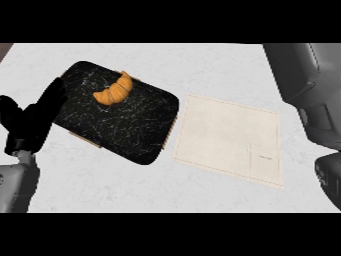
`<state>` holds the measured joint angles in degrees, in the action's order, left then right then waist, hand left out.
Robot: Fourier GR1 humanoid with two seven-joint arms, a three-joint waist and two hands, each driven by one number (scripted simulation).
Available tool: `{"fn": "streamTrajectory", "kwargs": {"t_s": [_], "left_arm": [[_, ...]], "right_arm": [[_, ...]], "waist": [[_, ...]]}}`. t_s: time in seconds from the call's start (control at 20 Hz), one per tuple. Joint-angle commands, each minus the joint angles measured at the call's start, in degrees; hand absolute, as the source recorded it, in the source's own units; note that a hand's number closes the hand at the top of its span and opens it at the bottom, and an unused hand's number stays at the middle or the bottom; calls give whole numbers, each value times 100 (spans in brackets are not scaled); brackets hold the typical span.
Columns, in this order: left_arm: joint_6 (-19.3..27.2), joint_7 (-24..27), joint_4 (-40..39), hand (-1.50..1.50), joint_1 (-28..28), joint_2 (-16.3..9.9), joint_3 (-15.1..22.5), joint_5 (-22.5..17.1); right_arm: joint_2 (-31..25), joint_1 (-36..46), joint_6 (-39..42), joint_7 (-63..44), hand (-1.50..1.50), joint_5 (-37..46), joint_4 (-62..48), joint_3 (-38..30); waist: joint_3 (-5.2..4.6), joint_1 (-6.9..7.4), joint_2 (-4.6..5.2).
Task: Pick the bell pepper from the placemat and place it in the basket
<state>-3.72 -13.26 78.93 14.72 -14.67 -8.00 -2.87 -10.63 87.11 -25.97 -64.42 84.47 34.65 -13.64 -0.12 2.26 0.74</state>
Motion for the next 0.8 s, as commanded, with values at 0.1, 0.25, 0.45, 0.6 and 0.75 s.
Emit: {"fn": "streamTrajectory", "kwargs": {"t_s": [0.1, 0.25, 0.45, 0.6, 0.75], "left_arm": [[-39, 27, 69, 0, -153, -19, -46, -34], [145, -6, 148, 0, -232, 102, 22, 86], [-151, 81, -20, 0, -103, -186, -235, -142], [199, 151, 65, 0, -298, 252, 57, 121], [-126, -167, 272, 0, -204, -133, -192, -172]], "right_arm": [[-569, 370, 208, -835, 150, 439, -560, -220], [-865, 118, 265, -787, 150, 624, -635, -261], [-1191, 83, 143, -846, 150, 811, -809, -423], [-1132, -263, 69, -768, 150, 743, -625, -520], [-1326, -444, 177, -410, 150, 572, -530, -680]], "waist": [[2, -24, -22], [7, -106, -46], [4, -68, -10], [9, -178, -63], [12, -172, -75]]}}
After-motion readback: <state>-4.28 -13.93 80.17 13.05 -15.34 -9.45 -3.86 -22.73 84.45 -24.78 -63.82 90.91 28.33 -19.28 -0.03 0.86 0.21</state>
